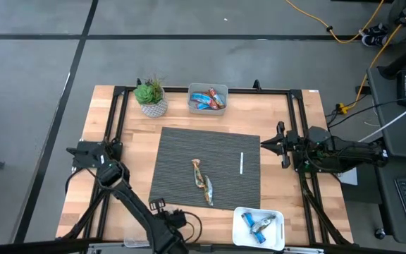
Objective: Pick and place Granola Bars by type
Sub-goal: Put the yellow granola bar into the transparent bin
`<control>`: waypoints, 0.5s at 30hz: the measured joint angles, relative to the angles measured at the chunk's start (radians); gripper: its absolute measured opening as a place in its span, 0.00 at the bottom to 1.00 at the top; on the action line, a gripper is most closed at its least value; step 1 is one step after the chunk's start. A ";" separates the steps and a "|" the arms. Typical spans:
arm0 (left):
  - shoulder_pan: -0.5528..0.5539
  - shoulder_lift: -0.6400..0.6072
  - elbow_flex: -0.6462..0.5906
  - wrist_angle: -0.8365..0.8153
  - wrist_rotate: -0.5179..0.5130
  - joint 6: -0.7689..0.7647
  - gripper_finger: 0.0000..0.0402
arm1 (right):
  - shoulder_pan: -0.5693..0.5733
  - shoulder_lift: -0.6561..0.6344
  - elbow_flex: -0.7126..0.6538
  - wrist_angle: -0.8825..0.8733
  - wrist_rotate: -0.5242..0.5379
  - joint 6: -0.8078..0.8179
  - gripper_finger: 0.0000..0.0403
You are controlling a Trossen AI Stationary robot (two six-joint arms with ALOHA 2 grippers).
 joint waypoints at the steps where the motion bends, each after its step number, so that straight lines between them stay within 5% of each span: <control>1: 0.002 0.000 0.000 0.000 0.009 -0.011 0.08 | 0.000 0.000 0.000 0.000 0.000 0.000 0.11; 15: 0.017 -0.070 0.088 0.000 0.007 0.047 0.41 | 0.000 0.000 0.000 -0.001 0.000 0.000 0.11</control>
